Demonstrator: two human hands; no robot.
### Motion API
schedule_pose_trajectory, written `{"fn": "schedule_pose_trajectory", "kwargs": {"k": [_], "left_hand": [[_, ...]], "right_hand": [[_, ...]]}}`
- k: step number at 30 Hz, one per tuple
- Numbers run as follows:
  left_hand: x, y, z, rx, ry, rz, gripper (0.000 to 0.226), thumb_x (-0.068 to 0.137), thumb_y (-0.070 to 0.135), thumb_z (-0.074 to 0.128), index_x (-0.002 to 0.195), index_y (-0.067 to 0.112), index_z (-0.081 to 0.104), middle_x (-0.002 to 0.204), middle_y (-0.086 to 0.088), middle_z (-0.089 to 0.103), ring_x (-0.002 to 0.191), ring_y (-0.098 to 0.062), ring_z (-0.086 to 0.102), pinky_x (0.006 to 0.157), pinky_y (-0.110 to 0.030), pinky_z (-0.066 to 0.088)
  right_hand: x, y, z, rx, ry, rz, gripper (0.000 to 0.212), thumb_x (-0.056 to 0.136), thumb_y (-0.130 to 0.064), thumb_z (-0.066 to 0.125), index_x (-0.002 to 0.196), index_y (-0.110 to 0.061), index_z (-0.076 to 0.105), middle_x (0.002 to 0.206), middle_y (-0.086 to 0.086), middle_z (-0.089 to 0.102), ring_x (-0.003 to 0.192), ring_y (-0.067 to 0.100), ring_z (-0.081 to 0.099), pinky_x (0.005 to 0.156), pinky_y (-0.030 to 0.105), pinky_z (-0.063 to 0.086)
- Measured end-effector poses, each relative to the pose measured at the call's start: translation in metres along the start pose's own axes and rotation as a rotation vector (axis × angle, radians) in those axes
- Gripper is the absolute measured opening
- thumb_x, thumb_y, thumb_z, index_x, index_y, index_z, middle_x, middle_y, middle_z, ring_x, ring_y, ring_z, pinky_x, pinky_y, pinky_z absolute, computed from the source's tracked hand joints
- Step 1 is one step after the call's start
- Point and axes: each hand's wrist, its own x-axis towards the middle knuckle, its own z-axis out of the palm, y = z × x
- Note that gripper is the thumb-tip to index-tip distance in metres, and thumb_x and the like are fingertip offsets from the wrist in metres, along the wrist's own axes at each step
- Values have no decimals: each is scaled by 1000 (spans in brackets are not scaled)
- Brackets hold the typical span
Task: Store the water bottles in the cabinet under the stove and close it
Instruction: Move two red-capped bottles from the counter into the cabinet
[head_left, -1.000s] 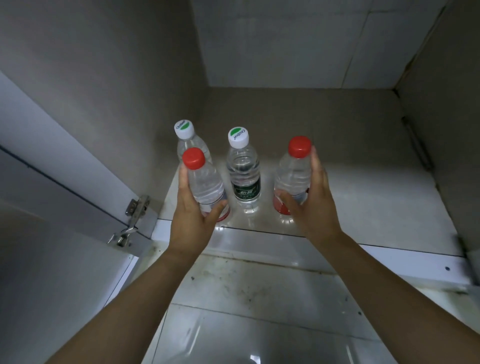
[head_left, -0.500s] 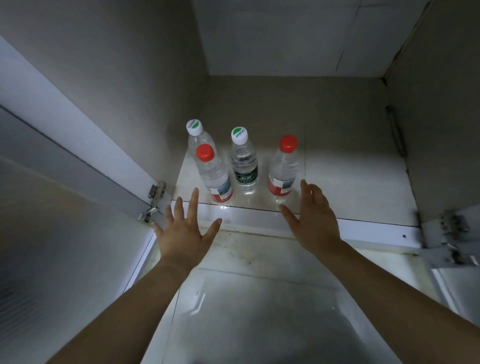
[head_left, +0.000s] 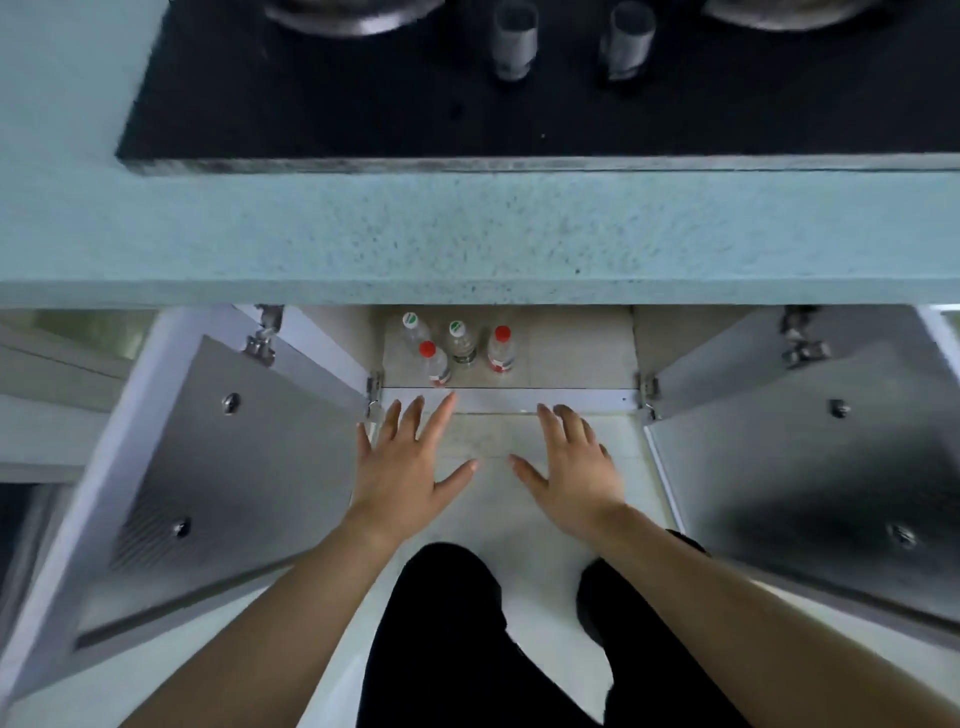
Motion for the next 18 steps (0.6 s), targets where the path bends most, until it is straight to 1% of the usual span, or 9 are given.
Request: {"fn": "schedule_pose_trajectory", "kwargs": {"k": [4,8,13,15,18], "left_hand": [[-49,19,-91,-54,15,45,83,74,74,18,146,34,9,149,-7,33,137,-30,29,101,-55,32],[-70,35,-151,-47,34,187,82,75,73,19,146,33,11,146,-10,36,135,-31,32,101,-55,34],[-70,70,-183,48,-25,409,82,75,76,11,146,35,4,151,-8,29,139,-28,26,105,-56,30],[-71,86,-193,66,-29,472,84,74,77,9,146,35,5,153,-7,27,141,-28,21,108,-55,27],[-81,116,-202,79,-33,546,84,72,77,9,146,37,8,153,-5,26,141,-29,20,108,-49,26]], "right_hand": [[-73,-27,-82,33,42,40,72,89,-57,39,145,-18,16,153,5,18,139,24,20,108,41,30],[-133,-42,-134,68,141,111,69,89,-56,40,143,-19,22,152,6,20,138,26,23,106,43,33],[-190,-45,-154,119,258,231,69,88,-59,37,143,-19,24,152,7,22,138,27,26,109,44,32],[-213,-40,-158,144,302,302,69,89,-59,36,143,-19,24,152,7,22,138,27,26,110,44,31],[-249,-28,-156,176,353,384,69,89,-59,37,144,-19,23,152,7,21,139,26,23,112,42,26]]}}
